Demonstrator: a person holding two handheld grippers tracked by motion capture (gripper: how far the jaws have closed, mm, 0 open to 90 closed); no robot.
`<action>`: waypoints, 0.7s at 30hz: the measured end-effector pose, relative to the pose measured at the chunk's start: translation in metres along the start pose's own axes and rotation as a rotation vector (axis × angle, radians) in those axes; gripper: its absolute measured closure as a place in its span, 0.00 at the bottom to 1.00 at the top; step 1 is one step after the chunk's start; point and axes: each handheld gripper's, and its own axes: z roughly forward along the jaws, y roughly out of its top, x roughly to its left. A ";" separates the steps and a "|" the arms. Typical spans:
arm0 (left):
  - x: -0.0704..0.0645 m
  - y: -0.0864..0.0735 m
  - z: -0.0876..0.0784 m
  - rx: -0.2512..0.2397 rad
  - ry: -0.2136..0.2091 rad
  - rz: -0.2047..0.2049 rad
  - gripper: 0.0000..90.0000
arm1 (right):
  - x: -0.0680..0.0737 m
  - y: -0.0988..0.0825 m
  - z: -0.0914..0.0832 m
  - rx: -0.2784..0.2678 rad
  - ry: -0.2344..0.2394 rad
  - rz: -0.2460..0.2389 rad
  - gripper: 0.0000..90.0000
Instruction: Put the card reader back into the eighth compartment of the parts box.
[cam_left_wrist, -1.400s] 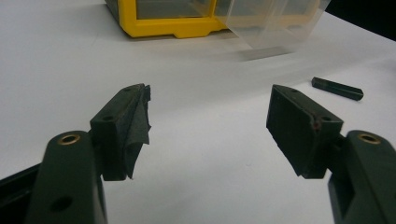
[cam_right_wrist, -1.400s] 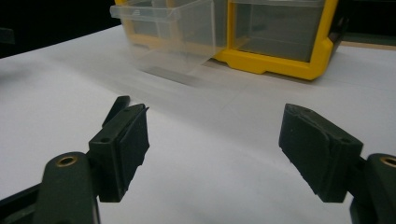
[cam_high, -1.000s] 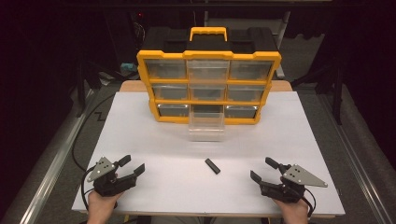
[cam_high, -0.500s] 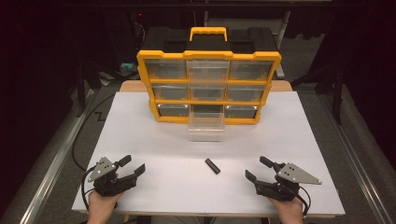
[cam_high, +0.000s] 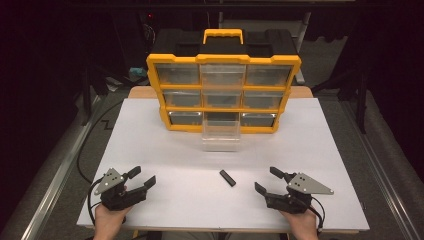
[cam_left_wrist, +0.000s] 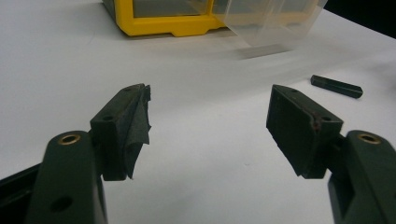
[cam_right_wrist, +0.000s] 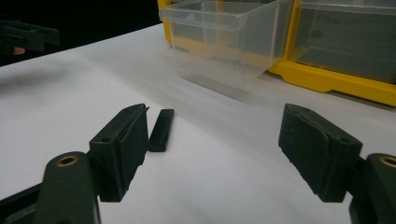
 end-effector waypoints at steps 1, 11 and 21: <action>0.000 0.000 0.000 0.001 -0.002 0.001 0.34 | 0.001 0.000 0.001 -0.001 0.002 -0.001 0.27; 0.000 0.000 0.000 0.006 -0.003 0.004 0.34 | 0.009 0.005 0.015 0.011 0.035 -0.014 0.27; 0.000 0.000 0.000 0.007 -0.002 0.002 0.34 | 0.017 0.014 0.031 0.012 0.072 -0.039 0.27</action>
